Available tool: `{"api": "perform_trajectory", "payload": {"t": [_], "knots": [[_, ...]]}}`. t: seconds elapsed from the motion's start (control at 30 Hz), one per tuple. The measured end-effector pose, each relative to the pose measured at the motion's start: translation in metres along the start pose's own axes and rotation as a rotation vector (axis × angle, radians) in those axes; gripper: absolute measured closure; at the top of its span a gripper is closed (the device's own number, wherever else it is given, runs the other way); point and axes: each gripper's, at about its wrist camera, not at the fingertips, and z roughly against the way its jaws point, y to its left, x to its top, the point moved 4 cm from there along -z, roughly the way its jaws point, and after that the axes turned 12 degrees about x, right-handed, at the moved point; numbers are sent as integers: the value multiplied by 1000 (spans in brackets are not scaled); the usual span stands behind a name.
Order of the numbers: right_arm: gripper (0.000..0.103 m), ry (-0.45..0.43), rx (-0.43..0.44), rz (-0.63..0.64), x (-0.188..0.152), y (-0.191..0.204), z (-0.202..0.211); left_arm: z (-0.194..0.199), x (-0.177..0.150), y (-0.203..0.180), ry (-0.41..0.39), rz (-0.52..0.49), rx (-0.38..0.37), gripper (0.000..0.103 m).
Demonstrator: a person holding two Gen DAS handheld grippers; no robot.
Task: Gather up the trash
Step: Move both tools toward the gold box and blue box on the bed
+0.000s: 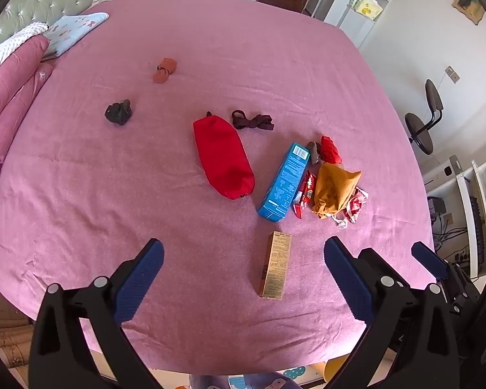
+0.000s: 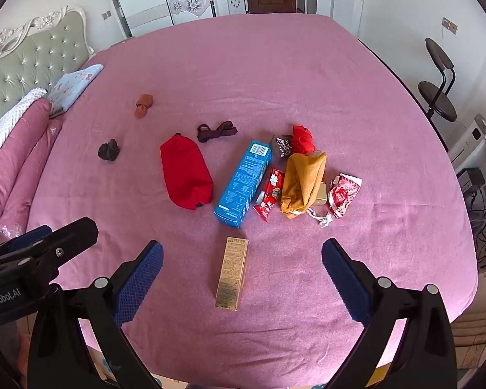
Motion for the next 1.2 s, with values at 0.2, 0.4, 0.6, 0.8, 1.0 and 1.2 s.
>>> {"api": "perform_trajectory", "payload": {"t": [0.2,0.4,0.6,0.8,1.0,1.2], "knots": [[9,30,45,12,-3,3,-4,-4,-1,0,8,6,15,4],[9,72,-2,29,-8,-1,-11,-7,-3,7,20,41,0,4],[9,103,-4,25,-12,-5,-16,-10,-2,12,21,53,7,4],[9,112,-11,21,-12,-8,-17,-12,0,10,-12,45,1,4],[9,121,-11,1,-12,-16,-17,-17,-4,12,8,27,26,4],[9,131,-3,-9,-13,-17,-18,-21,-7,13,13,23,34,4]]}}
